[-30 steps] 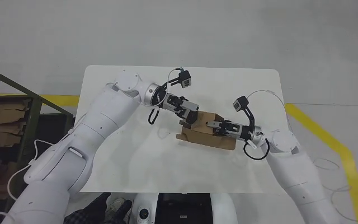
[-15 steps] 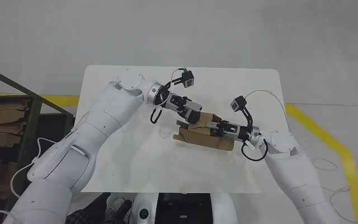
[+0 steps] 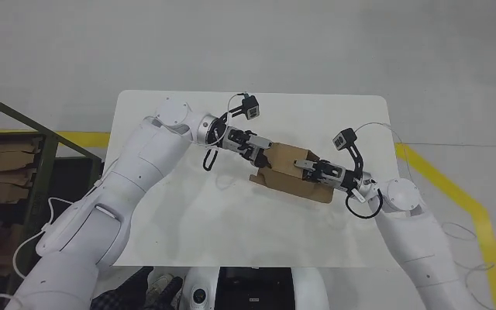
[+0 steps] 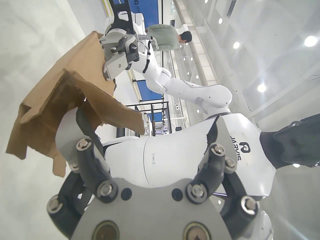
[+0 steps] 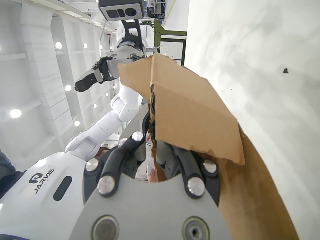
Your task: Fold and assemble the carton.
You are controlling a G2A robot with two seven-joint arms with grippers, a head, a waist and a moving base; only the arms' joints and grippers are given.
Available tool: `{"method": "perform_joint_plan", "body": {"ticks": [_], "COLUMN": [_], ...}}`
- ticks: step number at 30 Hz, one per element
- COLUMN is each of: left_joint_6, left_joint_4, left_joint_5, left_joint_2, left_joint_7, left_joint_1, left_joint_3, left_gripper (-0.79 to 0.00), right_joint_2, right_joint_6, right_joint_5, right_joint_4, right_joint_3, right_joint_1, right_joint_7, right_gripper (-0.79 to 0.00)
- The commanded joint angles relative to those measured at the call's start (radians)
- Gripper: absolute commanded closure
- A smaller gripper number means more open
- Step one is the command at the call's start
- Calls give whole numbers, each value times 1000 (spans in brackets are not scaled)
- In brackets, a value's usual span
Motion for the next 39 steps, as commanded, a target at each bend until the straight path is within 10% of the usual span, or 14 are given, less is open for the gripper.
{"method": "perform_joint_plan", "body": {"ticks": [1,39], "left_joint_6": [0,0], "left_joint_4": [2,12], "left_joint_5": [1,10], "left_joint_2": [2,-8], "left_joint_7": [0,0], "left_joint_1": [6,0], "left_joint_3": [-6,-25], "left_gripper": [-785,-785], "right_joint_2": [1,-4], "right_joint_6": [-2,-4], "right_joint_5": [6,32], "right_joint_4": [-11,-66], "right_joint_3": [-1,-76], "right_joint_1": [-3,-16], "right_joint_7": [16,89], "right_gripper": [0,0]}}
